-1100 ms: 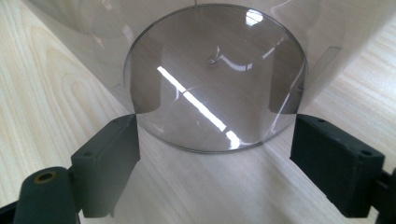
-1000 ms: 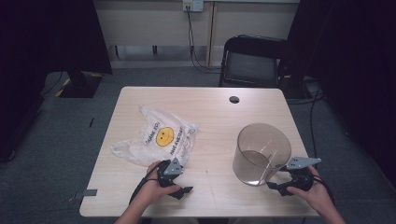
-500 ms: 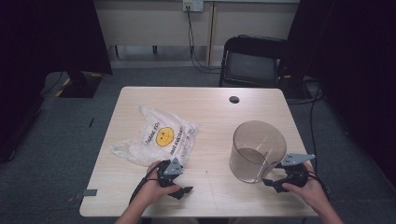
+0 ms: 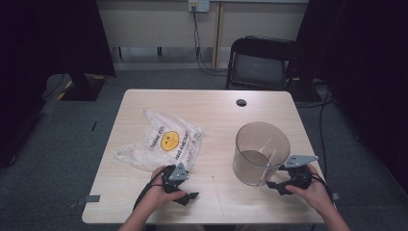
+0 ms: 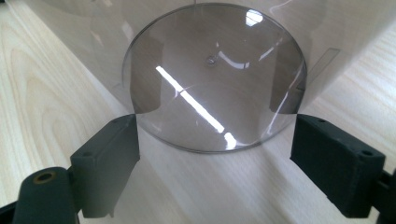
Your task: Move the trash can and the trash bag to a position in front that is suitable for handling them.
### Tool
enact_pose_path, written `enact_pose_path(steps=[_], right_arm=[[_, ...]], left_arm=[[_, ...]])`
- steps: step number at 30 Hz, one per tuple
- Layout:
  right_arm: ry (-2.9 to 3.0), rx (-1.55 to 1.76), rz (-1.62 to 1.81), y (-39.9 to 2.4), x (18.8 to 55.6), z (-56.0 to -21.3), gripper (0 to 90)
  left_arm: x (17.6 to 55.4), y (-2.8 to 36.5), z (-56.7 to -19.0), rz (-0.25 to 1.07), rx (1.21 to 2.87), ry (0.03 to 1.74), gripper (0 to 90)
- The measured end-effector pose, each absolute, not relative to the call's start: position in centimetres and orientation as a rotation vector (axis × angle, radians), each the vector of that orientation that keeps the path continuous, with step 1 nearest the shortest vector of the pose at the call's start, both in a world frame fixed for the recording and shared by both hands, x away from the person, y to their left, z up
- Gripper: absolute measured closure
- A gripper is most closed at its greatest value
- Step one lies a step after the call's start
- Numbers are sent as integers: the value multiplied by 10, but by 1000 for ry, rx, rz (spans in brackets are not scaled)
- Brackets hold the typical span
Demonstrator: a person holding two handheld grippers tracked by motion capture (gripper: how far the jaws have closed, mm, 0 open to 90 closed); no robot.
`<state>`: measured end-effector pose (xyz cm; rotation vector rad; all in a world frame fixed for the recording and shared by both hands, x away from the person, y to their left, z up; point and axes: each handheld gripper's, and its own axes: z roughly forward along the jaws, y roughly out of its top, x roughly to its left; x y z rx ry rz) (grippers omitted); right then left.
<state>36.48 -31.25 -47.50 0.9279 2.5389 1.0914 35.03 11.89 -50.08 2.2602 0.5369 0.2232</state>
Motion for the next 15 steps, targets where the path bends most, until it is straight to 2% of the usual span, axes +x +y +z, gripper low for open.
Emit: enact_pose_path(steps=[15], right_arm=[[2545,937,1085,-298,376,-477,143]], left_arm=[[350,119,-501,223,2260,537,122]])
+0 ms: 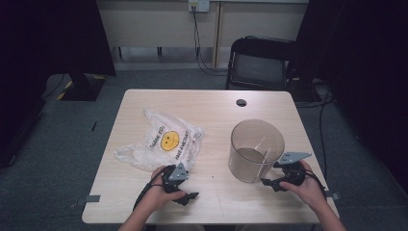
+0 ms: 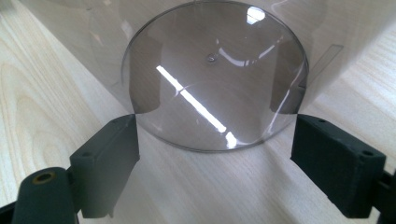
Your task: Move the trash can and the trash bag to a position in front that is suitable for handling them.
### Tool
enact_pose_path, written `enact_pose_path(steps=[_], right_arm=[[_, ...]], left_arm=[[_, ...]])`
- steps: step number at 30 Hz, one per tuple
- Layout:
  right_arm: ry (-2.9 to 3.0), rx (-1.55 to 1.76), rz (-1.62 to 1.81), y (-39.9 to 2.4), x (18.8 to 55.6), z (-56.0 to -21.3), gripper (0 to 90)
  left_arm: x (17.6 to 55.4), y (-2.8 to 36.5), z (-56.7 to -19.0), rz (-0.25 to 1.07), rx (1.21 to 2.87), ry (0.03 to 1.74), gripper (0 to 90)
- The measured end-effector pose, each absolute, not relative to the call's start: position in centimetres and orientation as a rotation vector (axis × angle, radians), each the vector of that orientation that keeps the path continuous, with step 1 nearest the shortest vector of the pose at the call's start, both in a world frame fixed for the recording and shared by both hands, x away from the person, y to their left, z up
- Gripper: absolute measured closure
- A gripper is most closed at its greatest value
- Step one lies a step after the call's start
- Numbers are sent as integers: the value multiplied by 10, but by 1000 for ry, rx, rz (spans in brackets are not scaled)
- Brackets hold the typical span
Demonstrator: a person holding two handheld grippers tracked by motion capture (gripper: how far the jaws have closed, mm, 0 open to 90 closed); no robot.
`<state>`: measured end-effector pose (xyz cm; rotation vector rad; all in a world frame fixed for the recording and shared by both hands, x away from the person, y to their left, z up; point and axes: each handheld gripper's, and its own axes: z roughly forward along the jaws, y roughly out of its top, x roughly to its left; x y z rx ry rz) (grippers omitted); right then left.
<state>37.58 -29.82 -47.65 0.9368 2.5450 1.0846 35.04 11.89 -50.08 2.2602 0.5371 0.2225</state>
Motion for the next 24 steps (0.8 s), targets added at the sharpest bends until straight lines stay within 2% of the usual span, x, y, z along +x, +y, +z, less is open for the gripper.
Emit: enact_pose_path(steps=[24], right_arm=[[2547,951,1114,-268,398,-483,147]], left_arm=[[350,119,-501,222,2257,540,121]])
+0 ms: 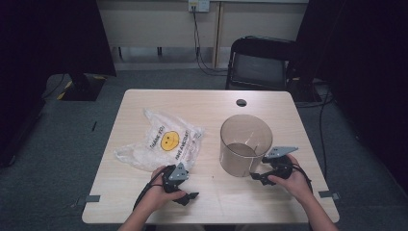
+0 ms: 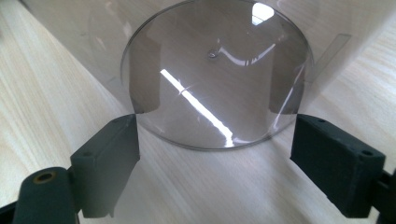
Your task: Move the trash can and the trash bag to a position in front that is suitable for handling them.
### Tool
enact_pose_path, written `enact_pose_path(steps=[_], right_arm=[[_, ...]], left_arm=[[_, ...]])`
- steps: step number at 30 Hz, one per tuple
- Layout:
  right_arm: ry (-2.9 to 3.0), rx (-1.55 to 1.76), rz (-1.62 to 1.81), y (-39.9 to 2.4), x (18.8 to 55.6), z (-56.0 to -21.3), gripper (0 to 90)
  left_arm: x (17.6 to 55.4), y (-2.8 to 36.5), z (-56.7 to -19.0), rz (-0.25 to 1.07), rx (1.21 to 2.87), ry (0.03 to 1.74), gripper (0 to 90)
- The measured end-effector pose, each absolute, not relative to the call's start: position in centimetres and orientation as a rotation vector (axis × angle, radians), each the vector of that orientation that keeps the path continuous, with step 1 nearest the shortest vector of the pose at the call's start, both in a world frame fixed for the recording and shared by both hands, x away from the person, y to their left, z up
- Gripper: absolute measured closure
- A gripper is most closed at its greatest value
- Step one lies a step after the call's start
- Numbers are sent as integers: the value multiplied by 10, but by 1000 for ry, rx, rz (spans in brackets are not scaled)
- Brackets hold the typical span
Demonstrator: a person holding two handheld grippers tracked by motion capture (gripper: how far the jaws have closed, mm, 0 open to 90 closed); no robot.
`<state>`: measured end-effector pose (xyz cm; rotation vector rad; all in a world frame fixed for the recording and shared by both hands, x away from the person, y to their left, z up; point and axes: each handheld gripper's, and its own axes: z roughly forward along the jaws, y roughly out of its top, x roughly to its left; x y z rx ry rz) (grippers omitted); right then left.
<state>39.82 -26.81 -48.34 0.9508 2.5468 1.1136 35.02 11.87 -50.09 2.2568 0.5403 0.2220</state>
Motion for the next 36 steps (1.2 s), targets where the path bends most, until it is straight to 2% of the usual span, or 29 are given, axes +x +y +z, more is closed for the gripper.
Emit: enact_pose_path(steps=[36], right_arm=[[2547,949,1147,-235,422,-492,142]], left_arm=[[350,119,-501,222,2258,539,121]])
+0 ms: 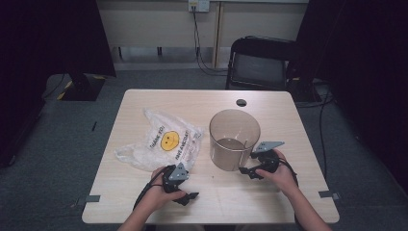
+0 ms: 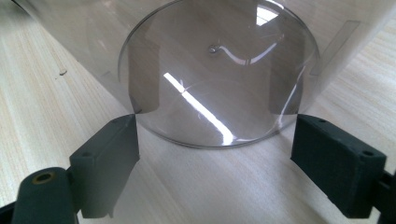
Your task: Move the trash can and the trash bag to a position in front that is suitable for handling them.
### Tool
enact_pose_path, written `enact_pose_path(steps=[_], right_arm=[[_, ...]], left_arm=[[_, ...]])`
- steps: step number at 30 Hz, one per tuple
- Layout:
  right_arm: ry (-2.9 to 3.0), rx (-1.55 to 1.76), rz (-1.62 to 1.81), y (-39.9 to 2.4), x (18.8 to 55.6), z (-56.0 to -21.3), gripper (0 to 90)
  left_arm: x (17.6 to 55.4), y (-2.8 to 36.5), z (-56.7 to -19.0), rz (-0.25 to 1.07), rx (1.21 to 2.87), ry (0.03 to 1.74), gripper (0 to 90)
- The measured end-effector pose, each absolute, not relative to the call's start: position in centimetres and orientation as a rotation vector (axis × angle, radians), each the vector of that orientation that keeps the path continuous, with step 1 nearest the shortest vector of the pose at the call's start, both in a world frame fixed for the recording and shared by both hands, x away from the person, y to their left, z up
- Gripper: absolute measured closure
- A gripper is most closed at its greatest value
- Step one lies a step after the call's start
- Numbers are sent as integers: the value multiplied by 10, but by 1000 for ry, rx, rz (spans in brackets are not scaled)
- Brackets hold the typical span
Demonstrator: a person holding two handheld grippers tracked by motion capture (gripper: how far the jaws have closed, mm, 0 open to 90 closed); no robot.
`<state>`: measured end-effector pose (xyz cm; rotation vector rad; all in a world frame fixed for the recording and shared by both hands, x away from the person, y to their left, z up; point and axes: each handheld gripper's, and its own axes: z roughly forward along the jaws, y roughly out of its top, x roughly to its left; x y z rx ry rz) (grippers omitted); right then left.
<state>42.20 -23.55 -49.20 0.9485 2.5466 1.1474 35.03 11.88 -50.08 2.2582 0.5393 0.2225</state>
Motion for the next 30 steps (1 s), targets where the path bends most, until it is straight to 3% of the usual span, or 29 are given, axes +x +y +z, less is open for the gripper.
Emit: enact_pose_path(steps=[15,30], right_arm=[[2553,927,1107,-233,421,-493,159],[2482,968,1041,-292,381,-497,148]], left_arm=[[350,119,-501,222,2258,539,121],[350,119,-501,223,2257,540,122]])
